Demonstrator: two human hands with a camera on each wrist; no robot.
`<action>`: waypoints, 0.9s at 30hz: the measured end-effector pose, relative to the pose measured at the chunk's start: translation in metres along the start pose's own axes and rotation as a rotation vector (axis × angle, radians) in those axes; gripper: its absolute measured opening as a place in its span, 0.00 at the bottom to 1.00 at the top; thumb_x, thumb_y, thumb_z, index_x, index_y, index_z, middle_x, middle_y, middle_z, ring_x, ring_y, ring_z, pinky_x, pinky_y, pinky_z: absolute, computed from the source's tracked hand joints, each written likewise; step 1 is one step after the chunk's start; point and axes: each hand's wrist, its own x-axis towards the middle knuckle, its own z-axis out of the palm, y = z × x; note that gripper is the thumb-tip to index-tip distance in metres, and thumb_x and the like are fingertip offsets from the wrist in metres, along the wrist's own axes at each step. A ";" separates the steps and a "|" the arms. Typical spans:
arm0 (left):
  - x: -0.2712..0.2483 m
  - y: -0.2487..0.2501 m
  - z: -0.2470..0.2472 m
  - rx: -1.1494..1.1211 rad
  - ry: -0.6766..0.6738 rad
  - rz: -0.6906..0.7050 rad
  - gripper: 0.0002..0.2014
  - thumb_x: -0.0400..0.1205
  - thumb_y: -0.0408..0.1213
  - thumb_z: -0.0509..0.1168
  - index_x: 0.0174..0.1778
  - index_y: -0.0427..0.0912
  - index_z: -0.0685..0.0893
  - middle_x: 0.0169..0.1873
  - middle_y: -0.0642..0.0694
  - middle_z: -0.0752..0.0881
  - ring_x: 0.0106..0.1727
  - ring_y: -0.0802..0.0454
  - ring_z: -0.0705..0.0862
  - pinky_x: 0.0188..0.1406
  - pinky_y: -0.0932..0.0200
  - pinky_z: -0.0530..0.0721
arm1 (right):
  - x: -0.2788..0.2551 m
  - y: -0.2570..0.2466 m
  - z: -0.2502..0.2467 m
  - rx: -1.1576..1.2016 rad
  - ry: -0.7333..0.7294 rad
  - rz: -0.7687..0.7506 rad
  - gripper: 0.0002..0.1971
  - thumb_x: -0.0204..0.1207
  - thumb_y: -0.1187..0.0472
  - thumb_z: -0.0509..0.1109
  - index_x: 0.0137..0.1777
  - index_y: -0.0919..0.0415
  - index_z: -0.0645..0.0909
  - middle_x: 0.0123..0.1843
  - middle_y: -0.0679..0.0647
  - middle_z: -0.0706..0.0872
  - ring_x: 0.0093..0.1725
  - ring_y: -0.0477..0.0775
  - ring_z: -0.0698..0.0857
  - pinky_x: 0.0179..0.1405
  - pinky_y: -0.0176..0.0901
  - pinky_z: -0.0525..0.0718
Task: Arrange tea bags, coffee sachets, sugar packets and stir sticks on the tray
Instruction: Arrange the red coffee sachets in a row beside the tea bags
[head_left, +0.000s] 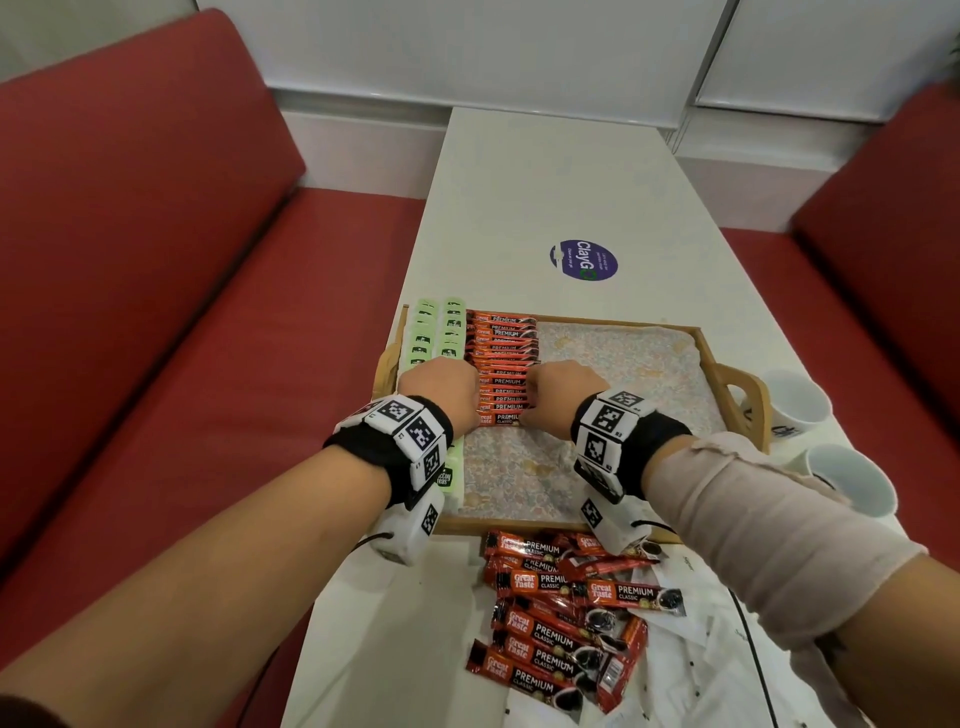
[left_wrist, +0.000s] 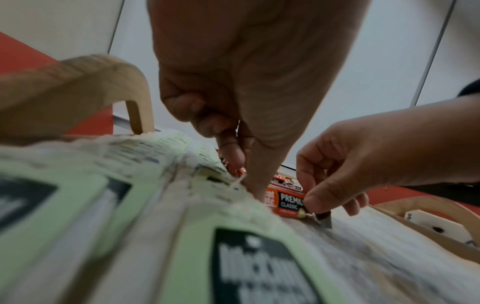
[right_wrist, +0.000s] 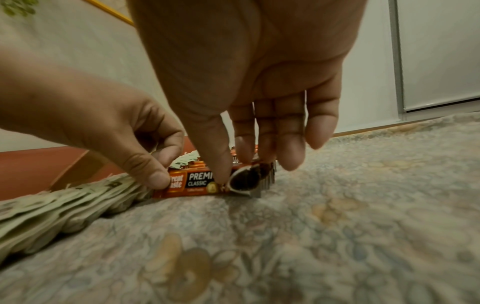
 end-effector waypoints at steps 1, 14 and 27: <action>-0.001 0.000 -0.001 -0.002 -0.007 0.007 0.07 0.77 0.42 0.68 0.47 0.43 0.83 0.45 0.47 0.86 0.48 0.47 0.85 0.43 0.54 0.82 | -0.001 -0.001 -0.001 0.001 0.001 -0.004 0.09 0.75 0.52 0.69 0.44 0.54 0.73 0.42 0.51 0.79 0.40 0.54 0.79 0.38 0.41 0.73; -0.051 0.001 -0.002 -0.295 0.088 0.042 0.09 0.76 0.46 0.72 0.44 0.49 0.78 0.41 0.52 0.83 0.46 0.51 0.83 0.48 0.53 0.82 | -0.061 0.000 -0.011 0.080 0.086 -0.049 0.08 0.77 0.51 0.69 0.48 0.52 0.73 0.46 0.49 0.81 0.43 0.51 0.79 0.38 0.40 0.72; -0.143 0.025 0.027 -0.327 -0.091 0.093 0.08 0.75 0.41 0.74 0.45 0.48 0.81 0.41 0.52 0.83 0.47 0.52 0.83 0.50 0.55 0.83 | -0.154 -0.006 0.025 0.020 -0.028 -0.077 0.13 0.73 0.44 0.71 0.49 0.52 0.79 0.38 0.45 0.79 0.41 0.50 0.80 0.31 0.38 0.73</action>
